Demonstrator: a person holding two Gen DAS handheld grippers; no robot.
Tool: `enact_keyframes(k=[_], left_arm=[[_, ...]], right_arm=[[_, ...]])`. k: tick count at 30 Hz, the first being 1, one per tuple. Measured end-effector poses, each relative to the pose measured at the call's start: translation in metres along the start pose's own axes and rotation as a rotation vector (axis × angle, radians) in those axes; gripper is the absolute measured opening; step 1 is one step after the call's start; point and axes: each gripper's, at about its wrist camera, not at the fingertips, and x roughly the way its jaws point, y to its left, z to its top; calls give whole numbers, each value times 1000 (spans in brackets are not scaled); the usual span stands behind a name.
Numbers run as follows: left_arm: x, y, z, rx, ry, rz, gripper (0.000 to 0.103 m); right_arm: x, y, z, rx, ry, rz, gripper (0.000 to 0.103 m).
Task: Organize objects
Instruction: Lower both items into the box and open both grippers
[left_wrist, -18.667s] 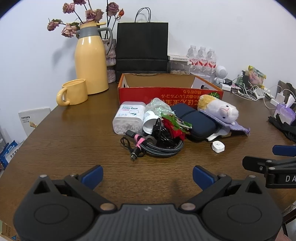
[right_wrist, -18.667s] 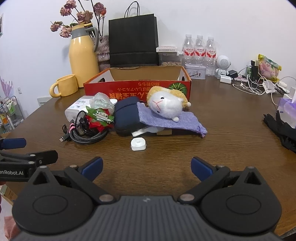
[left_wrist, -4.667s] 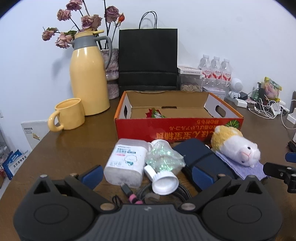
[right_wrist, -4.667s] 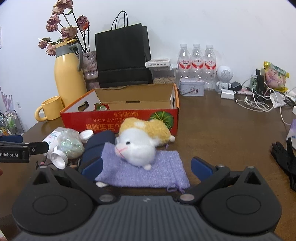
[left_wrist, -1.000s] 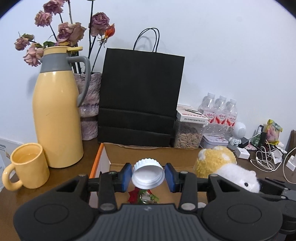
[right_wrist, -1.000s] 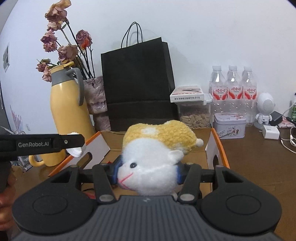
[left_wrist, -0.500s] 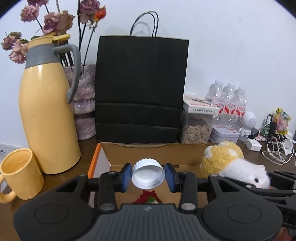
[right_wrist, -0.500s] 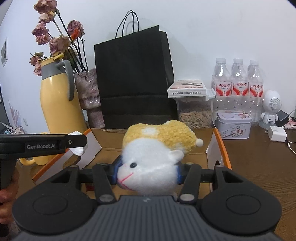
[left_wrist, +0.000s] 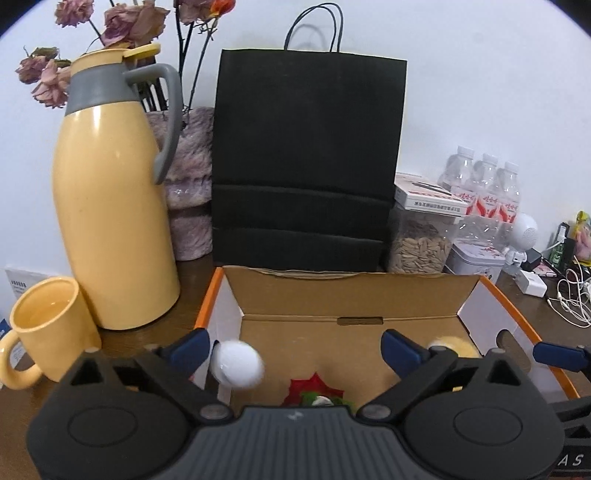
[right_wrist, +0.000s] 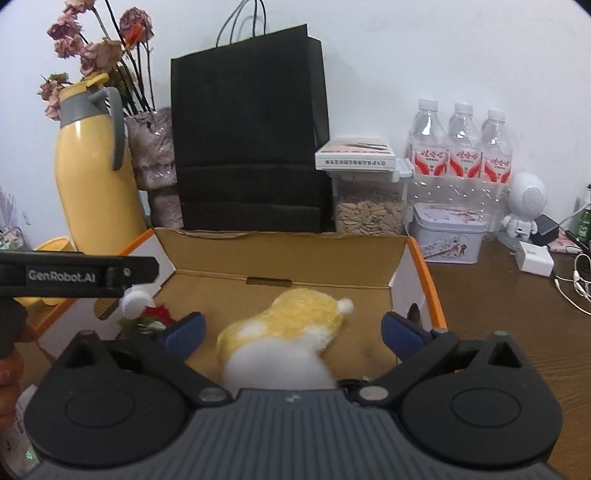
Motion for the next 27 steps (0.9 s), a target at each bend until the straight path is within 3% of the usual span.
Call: enact_keyframes(k=[13,27], left_arm=[[-11,-1,2,2,-17,-5,100],[-61,-4,-9,25,-72,-23,100]], right_arm=[[-8,0,3,-5,-19,9,103],[-47,8,-6,-27,-57,3,103]])
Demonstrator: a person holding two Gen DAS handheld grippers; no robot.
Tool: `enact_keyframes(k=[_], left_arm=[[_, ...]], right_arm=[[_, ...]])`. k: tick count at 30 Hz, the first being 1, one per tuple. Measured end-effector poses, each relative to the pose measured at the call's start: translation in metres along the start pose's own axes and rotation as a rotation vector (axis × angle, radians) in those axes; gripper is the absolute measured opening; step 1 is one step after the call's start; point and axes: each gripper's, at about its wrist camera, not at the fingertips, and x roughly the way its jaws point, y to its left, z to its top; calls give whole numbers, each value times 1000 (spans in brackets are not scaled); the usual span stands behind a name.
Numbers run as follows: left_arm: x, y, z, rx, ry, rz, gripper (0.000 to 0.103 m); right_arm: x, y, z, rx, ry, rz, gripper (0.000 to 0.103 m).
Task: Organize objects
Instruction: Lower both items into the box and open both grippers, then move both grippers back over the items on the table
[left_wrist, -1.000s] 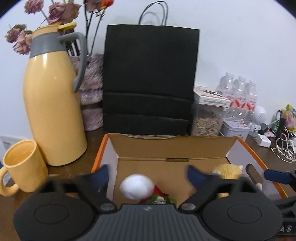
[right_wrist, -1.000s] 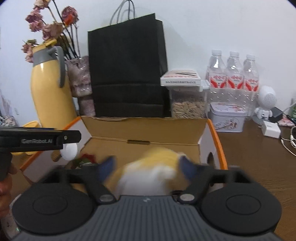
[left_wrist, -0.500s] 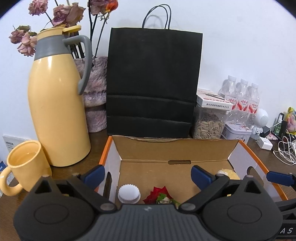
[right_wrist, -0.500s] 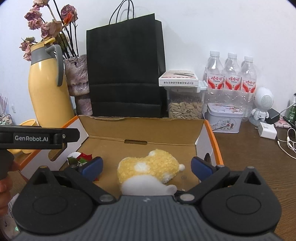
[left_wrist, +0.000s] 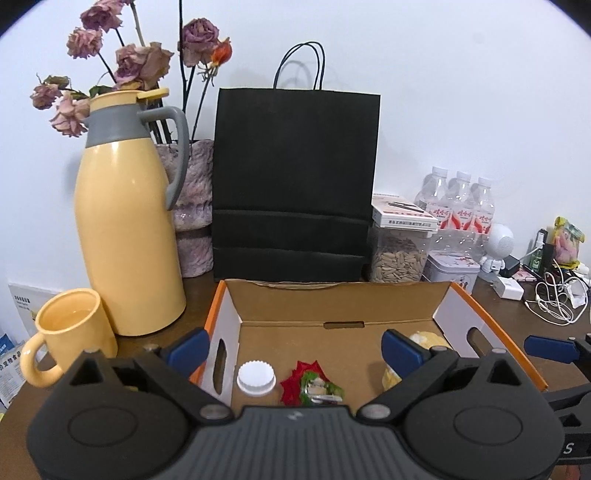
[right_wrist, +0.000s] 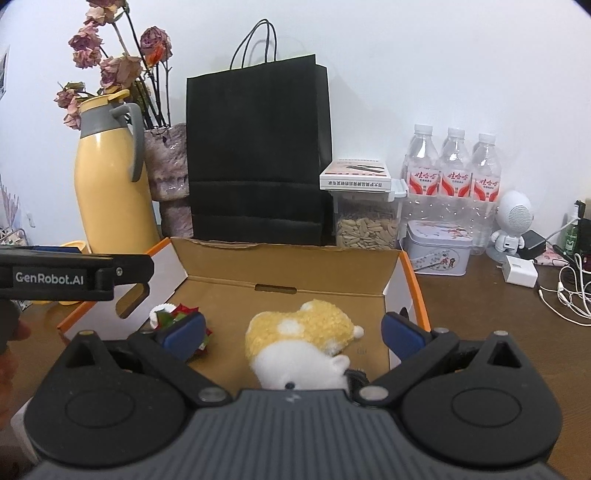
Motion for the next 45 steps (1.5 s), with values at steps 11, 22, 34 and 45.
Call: enact_keyframes(k=[11,22,34,45], left_arm=[[-46,10,-19,-13,-1,17,100],[-87,13,-53,26,39,20,100],[-120,12,-91,66,105,37,100],[-132,6,-121,94,237,1,100]], right_arm=[[-40,10,-17,-12,6,0,103],[-75,22,-47,-30,47,6,103],[-110,31,-79,-37,88,11,103],[-138,33,-104,-48,116,4,103]])
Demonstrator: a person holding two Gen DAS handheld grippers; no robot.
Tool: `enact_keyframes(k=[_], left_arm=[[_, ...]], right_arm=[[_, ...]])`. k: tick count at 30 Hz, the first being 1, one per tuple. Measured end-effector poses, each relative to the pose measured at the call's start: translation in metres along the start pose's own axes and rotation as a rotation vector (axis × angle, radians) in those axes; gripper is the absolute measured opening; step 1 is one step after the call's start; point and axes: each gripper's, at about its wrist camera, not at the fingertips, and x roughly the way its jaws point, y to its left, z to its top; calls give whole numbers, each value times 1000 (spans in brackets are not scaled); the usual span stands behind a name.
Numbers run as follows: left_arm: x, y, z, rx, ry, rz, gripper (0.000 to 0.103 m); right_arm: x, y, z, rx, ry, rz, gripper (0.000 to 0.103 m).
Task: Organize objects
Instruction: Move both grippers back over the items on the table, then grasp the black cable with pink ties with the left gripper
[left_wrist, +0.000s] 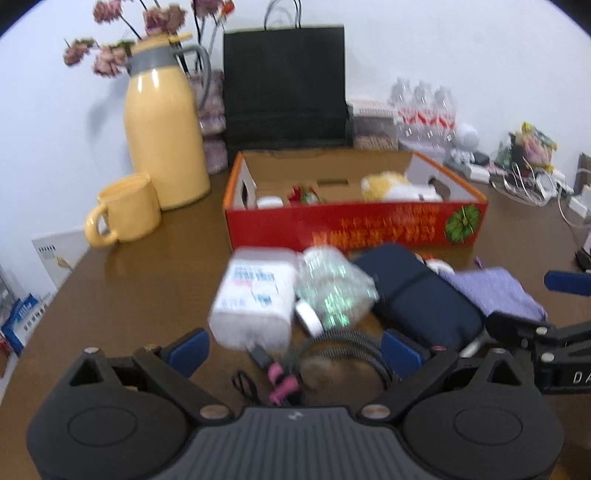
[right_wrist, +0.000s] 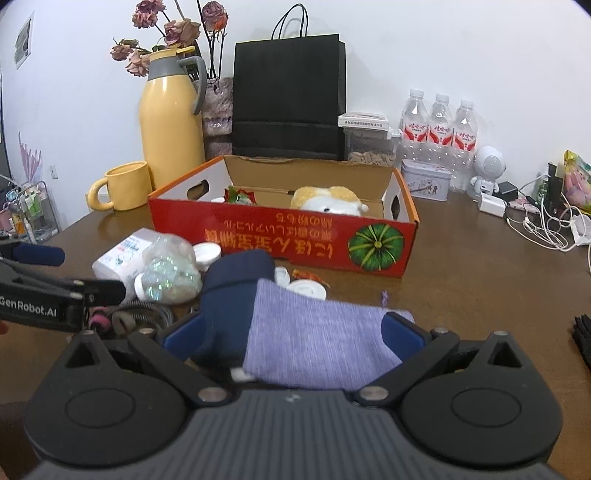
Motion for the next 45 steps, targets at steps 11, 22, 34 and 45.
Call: enact_keyframes(k=[11,22,34,45], left_arm=[[21,-17,-7,50,162,-43,100],[46,-20,-12,0,205,-4,103],[40,-23,-20,-11,125,5,92],[8,-19,-26,49,54,-40,88]], right_arm=[[-4,-13,-22,1,41,-12,103],[3,-24,-26,14,58,-8,103],[3,-19,-26,13,59,0,103],[-4,-9,-21,-4,44,10,103]])
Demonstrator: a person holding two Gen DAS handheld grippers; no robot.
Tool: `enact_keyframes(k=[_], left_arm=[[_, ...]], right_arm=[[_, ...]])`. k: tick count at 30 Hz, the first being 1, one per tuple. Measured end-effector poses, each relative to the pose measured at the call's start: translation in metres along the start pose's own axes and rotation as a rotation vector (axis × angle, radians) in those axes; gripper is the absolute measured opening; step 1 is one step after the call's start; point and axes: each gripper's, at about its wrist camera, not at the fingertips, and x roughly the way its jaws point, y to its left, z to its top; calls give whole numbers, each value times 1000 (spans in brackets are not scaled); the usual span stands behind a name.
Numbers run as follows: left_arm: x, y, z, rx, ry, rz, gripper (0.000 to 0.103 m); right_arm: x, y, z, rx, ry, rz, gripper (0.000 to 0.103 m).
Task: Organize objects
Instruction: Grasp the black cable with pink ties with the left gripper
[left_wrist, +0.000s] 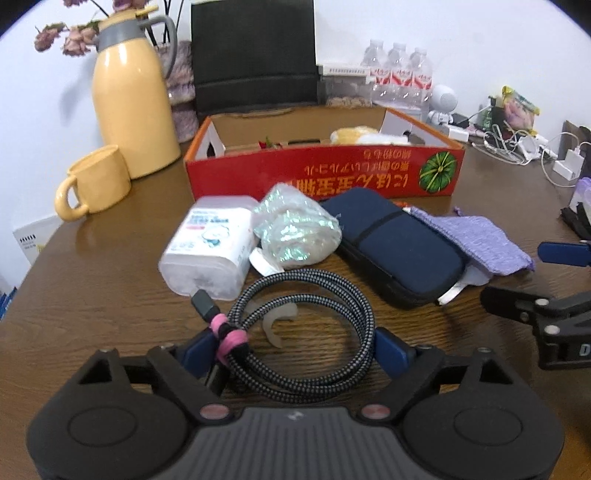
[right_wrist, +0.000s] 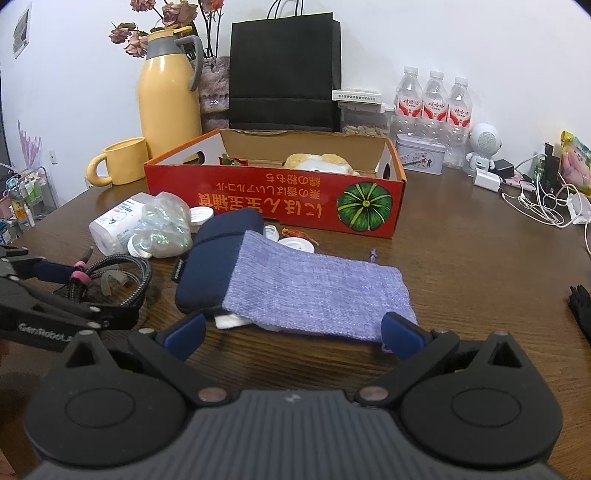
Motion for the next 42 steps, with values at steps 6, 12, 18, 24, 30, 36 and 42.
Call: enact_keyframes(k=[6,12,18,24,30,36,42], left_arm=[[-15,11,2,-9,-28,-1,88],[-27,27,0,-15,-46,28,88],[-36,50,-4,-23,-52,64,88],[-39,79,-9,-34,-52,90,88],[-37,106,-16,-49,-49,102,88],[-32,120,-21,-50,-48,87,88],[-28,129,-23,-58,-44,73,88]], right_arm=[[-1,11,4,-12,-8,8,103],[-2,28,12,-34,-26,30,103],[5,57,20,-78,-31,66,103],[17,92,25,-129,-29,96,103],[36,119,25,-143,-10,126,91],[58,137,23,-145,46,142,72],[73,145,21,-132,73,151,52]])
